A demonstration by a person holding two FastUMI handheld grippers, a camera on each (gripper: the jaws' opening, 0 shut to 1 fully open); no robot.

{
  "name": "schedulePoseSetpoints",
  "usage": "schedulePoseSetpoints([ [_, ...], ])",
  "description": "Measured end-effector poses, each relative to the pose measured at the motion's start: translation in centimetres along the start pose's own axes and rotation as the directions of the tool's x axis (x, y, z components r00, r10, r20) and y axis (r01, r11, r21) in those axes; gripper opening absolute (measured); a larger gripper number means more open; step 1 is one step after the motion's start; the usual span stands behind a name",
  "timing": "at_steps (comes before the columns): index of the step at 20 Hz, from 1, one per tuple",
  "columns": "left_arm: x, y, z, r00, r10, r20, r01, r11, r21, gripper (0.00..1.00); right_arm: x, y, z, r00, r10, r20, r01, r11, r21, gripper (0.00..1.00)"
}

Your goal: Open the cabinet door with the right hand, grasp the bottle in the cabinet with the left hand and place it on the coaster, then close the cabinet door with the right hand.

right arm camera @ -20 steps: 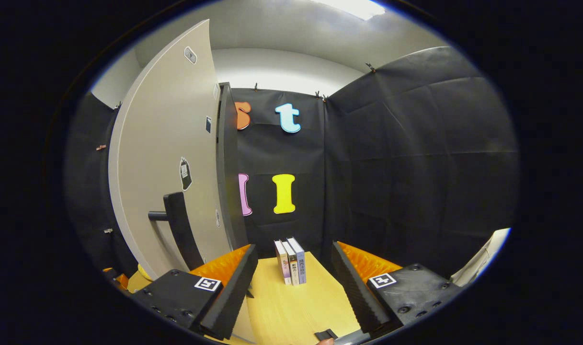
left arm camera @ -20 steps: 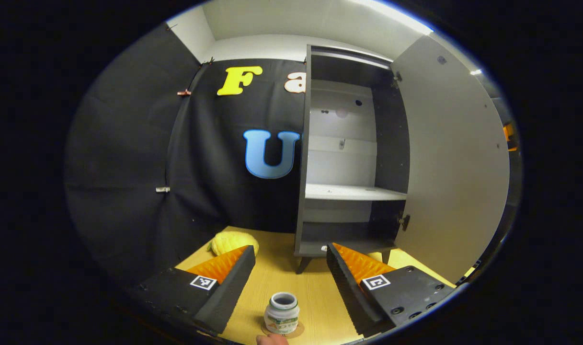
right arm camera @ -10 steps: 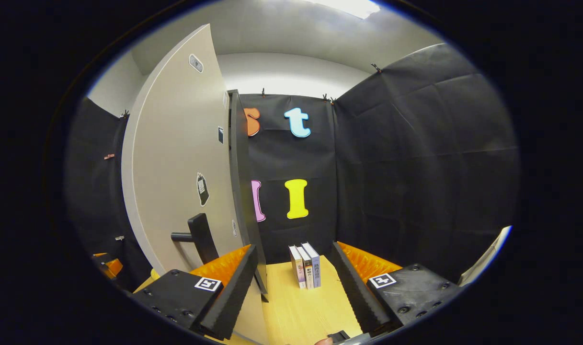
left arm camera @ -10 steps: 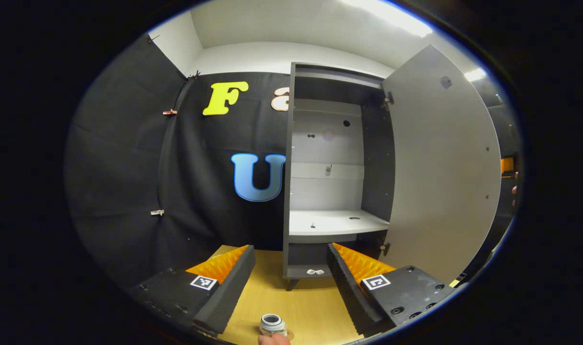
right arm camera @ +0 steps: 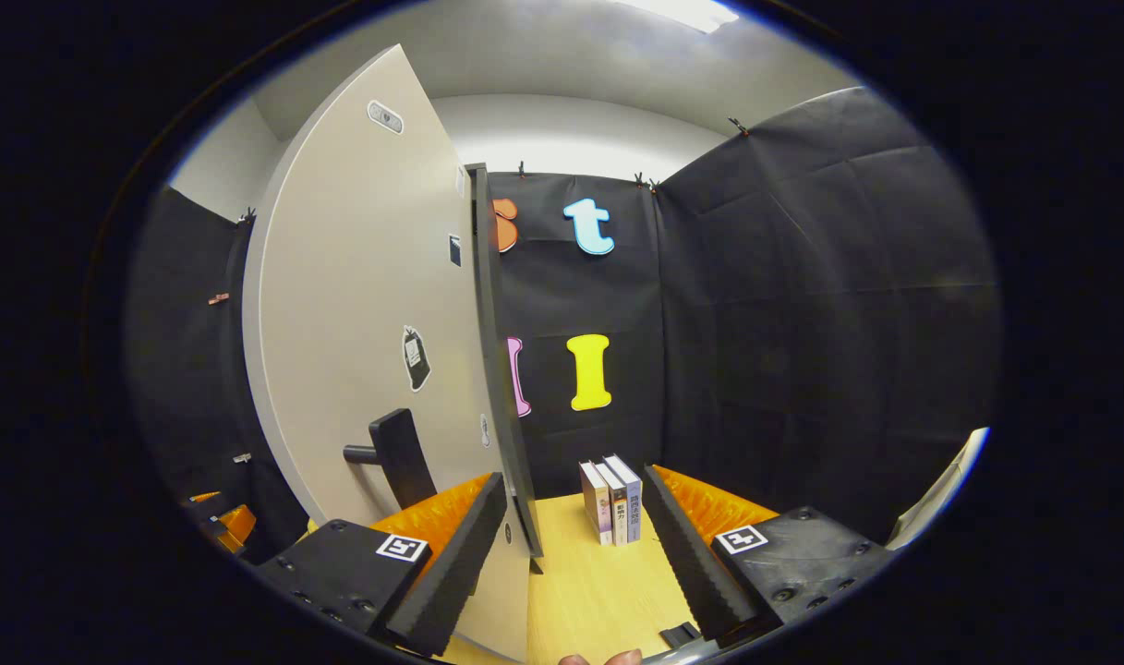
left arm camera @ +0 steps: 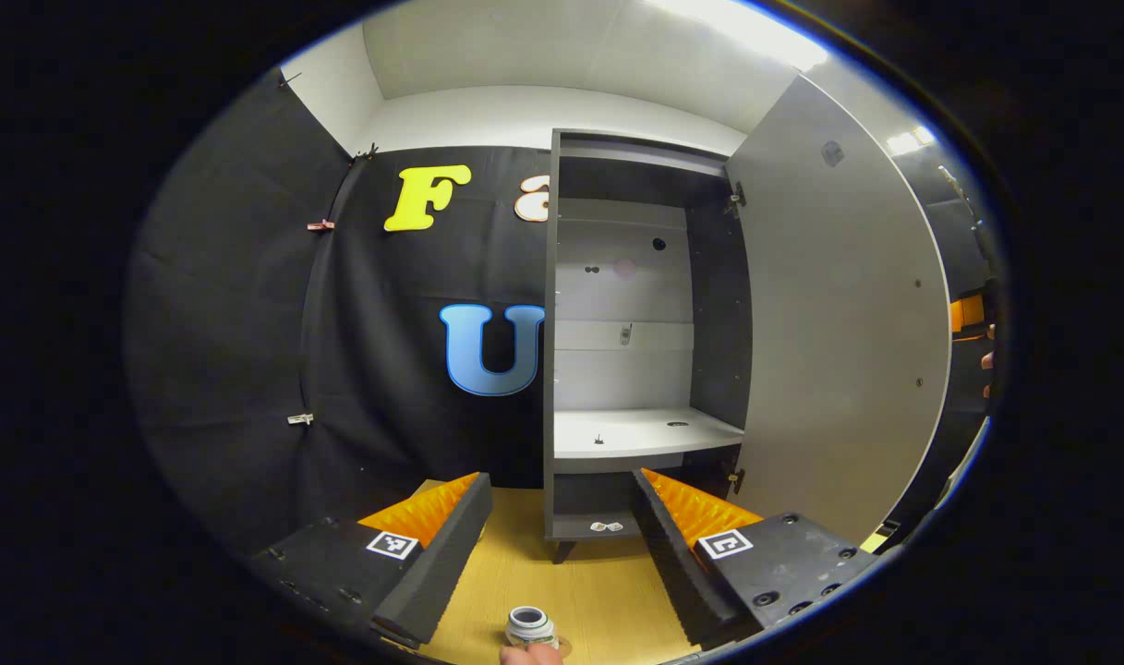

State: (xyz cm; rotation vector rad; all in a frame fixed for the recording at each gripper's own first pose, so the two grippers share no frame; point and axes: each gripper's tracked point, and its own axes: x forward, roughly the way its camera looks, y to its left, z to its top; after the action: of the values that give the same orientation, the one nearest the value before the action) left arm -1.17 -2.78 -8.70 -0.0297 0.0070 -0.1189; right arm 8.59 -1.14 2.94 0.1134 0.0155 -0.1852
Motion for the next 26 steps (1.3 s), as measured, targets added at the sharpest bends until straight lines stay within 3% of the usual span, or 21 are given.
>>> schedulePoseSetpoints([
  [5, -0.3, 1.1, -0.2, 1.000, 0.017, -0.007, -0.017, 1.000, -0.003, 0.95, -0.8, 5.7, -0.3, 0.999, 0.048, 0.019, -0.047, 0.997, -0.061, 0.97],
  [9, -0.7, 1.8, 0.0, 1.000, 0.031, -0.002, -0.031, 1.000, -0.002, 0.94, -0.5, 9.8, -1.1, 0.995, 0.100, 0.004, -0.100, 0.994, -0.035, 0.97],
  [17, -1.1, 2.8, 0.5, 0.999, 0.051, 0.005, -0.051, 0.999, 0.012, 0.95, 1.1, 15.8, -1.9, 0.983, 0.185, -0.005, -0.185, 0.982, -0.035, 0.97],
  [21, -1.0, 2.6, 0.6, 0.999, 0.041, 0.002, -0.041, 0.999, 0.001, 0.95, 1.7, 19.1, -3.8, 0.968, 0.243, -0.062, -0.246, 0.969, -0.039, 0.97],
  [26, -1.0, 2.8, 1.0, 0.999, 0.052, 0.006, -0.052, 0.999, 0.001, 0.95, 1.3, 20.8, -3.5, 0.959, 0.278, -0.050, -0.280, 0.959, -0.040, 0.98],
])
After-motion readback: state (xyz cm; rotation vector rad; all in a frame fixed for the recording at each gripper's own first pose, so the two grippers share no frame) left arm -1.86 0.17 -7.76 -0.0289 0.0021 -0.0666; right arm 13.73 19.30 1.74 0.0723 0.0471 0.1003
